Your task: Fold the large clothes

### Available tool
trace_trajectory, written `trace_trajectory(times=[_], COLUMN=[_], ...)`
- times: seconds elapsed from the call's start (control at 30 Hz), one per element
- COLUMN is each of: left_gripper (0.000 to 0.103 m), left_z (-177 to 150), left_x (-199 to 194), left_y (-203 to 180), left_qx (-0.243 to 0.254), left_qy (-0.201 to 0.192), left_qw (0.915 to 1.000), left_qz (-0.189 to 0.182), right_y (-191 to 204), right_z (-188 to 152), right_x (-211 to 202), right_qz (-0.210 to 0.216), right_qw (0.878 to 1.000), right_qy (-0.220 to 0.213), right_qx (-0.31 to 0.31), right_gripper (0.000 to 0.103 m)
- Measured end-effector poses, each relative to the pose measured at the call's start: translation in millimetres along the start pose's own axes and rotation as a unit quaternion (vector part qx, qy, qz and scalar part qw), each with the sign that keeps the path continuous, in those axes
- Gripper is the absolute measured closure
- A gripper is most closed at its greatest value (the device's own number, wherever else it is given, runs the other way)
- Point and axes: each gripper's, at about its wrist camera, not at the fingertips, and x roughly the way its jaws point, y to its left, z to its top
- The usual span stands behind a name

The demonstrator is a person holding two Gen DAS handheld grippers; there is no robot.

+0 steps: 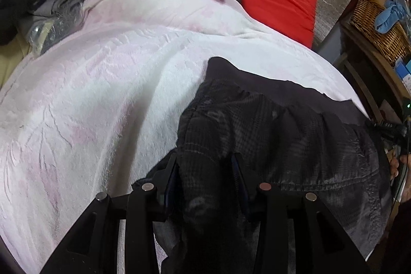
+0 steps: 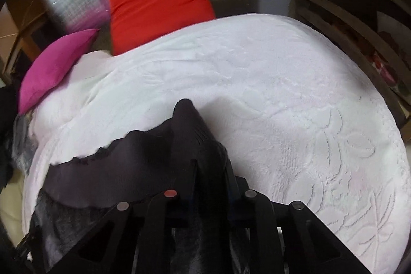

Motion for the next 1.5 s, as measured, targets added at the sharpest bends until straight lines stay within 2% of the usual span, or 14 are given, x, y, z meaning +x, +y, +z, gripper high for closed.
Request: trace_trajectory(times=[0.1, 0.17, 0.27, 0.37, 0.4, 0.43, 0.5, 0.6, 0.77, 0.9, 1.0, 1.13, 1.37, 1.5], left_gripper=[0.061, 0.059, 0.059, 0.055, 0.050, 0.041, 0.030, 0.028, 0.024, 0.024, 0.024, 0.024, 0.022, 0.017], left_z=[-2.0, -2.5, -2.4, -0.4, 0.8, 2.3, 7.3, 11.9, 9.3, 3.9, 1.2, -2.7, -5.0, -8.1], left_x=[5.3, 4.4, -2.2, -13.3, -18.0, -21.9, -26.6, -32.9, -9.9, 6.9, 11.7, 10.1, 16.6, 17.7], left_y=[0.7, 2.3, 5.1, 13.6, 17.4, 21.8, 26.6, 47.1, 72.4, 77.2, 66.4, 53.1, 48.6, 34.3], left_qx=[-0.002, -0.004, -0.007, -0.012, -0.017, -0.022, -0.030, -0.057, -0.117, -0.149, -0.133, -0.109, -0.088, -0.058], left_qy=[0.011, 0.012, 0.010, 0.009, 0.006, 0.005, 0.009, 0.022, 0.091, 0.123, 0.136, 0.141, 0.153, 0.158], left_qw=[0.9999, 0.9999, 0.9999, 0.9998, 0.9995, 0.9990, 0.9972, 0.9900, 0.9738, 0.9637, 0.9611, 0.9619, 0.9639, 0.9639], left_qz=[0.004, 0.008, 0.004, -0.014, -0.026, -0.038, -0.068, -0.127, -0.173, -0.184, -0.200, -0.207, -0.200, -0.207], right_y=[-10.5, -13.7, -22.8, -34.4, -38.7, -44.7, -57.9, -72.6, -94.4, -118.0, -135.2, -142.5, -137.4, -122.5], right_z=[-8.8, -7.4, -6.3, -11.7, -15.2, -19.7, -26.7, -34.3, -56.4, -69.5, -75.0, -78.9, -82.1, -85.3], right_x=[27.8, 19.2, 5.5, -10.9, -18.3, -28.1, -49.1, -63.9, -65.4, -50.2, -33.1, -19.0, -2.0, 9.0], right_qz=[-0.009, -0.001, 0.044, 0.071, 0.087, 0.108, 0.132, 0.164, 0.185, 0.200, 0.243, 0.274, 0.278, 0.315], right_qw=[0.999, 0.999, 0.996, 0.993, 0.991, 0.989, 0.984, 0.980, 0.977, 0.970, 0.953, 0.941, 0.941, 0.929], right_qy=[0.023, 0.015, 0.013, 0.018, 0.017, 0.009, -0.012, 0.001, 0.048, 0.084, 0.106, 0.119, 0.136, 0.152], right_qx=[0.021, 0.038, 0.077, 0.092, 0.097, 0.105, 0.117, 0.114, 0.098, 0.114, 0.147, 0.157, 0.137, 0.121], right_gripper=[0.084, 0.082, 0.079, 0.055, 0.030, 0.022, 0.022, 0.022, 0.022, 0.022, 0.022, 0.022, 0.022, 0.017])
